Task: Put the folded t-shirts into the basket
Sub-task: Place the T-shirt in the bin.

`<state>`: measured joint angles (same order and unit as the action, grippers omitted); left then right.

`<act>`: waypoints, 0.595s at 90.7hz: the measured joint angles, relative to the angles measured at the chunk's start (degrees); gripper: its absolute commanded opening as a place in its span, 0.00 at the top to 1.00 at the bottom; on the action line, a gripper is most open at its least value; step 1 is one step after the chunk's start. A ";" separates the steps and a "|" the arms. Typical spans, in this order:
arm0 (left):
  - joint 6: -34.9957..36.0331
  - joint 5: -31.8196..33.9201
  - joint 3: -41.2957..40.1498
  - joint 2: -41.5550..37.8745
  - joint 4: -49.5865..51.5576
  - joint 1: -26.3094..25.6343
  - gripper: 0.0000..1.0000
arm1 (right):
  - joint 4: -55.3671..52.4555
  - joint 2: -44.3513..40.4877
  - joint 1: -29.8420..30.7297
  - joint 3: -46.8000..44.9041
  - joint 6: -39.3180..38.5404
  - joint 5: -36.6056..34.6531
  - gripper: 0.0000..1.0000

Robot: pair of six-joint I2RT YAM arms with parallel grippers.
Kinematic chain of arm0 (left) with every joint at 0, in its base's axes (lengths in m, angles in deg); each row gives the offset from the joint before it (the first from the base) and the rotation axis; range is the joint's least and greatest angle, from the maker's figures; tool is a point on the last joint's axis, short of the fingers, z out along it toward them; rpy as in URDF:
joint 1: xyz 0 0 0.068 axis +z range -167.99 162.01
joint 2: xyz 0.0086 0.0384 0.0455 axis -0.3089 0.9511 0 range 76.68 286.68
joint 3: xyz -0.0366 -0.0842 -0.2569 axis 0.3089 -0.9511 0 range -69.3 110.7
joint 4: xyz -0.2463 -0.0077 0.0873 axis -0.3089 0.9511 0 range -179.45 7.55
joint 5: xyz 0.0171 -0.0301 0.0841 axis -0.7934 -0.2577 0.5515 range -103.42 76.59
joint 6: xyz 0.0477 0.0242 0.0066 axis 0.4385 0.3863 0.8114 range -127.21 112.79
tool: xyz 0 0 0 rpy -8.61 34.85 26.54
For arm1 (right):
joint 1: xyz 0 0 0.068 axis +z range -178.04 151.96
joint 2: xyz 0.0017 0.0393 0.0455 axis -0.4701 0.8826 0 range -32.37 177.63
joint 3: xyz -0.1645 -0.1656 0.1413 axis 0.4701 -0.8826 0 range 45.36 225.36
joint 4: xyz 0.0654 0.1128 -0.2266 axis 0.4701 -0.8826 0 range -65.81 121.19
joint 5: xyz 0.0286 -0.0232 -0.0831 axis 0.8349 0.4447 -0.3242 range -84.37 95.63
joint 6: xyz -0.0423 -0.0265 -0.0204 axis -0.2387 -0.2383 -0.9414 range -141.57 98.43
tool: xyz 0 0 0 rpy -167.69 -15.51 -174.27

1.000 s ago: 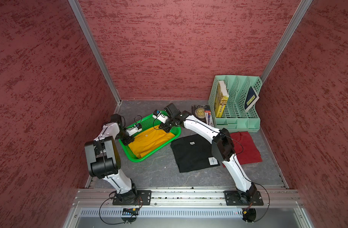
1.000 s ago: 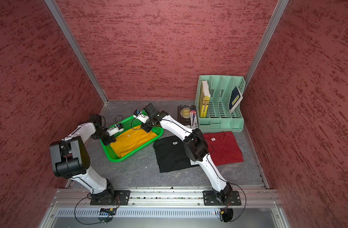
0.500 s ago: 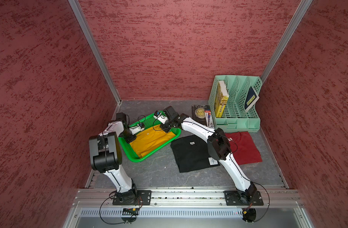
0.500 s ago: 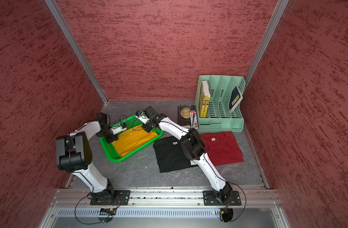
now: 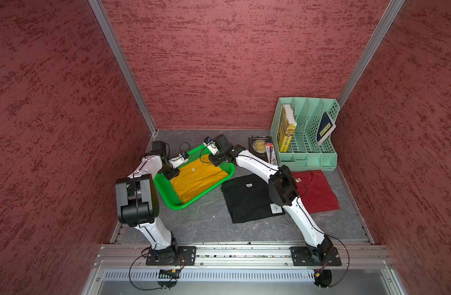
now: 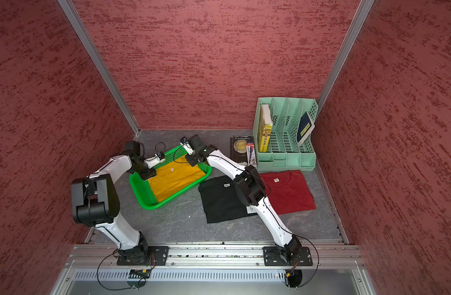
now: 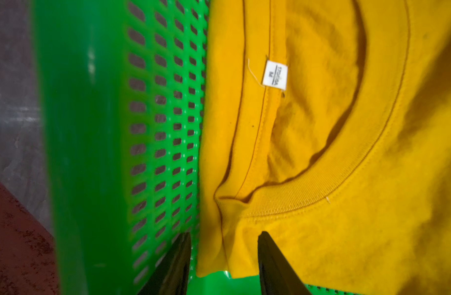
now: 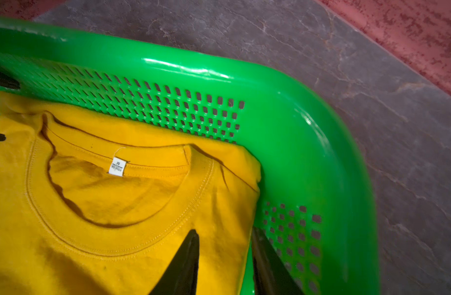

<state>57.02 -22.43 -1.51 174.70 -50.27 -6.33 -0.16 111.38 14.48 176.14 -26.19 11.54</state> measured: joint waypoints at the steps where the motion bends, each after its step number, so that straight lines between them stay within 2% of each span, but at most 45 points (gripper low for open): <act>1: -0.13 -0.11 0.09 -0.26 0.13 0.00 0.51 | -0.02 -0.22 0.00 -0.02 0.31 0.17 0.61; 20: -4.00 -5.64 0.74 -11.39 3.82 -0.28 0.45 | -0.92 -9.73 0.00 -7.30 6.10 6.54 0.60; 35: -5.49 -9.66 -2.84 -22.25 4.83 -3.93 0.45 | -6.05 -19.06 0.02 -10.56 10.71 10.51 0.62; 44: -6.47 -12.52 -6.47 -24.33 6.25 -5.77 0.45 | -12.33 -20.52 0.02 -8.52 14.88 10.45 0.62; 54: -7.78 -15.21 -10.80 -23.96 6.58 -5.86 0.45 | -19.61 -18.25 0.02 -5.25 19.47 10.01 0.63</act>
<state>49.24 -37.64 -12.31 150.74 -43.69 -12.19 -19.77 93.13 14.50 170.90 -6.71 21.55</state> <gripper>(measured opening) 0.553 0.383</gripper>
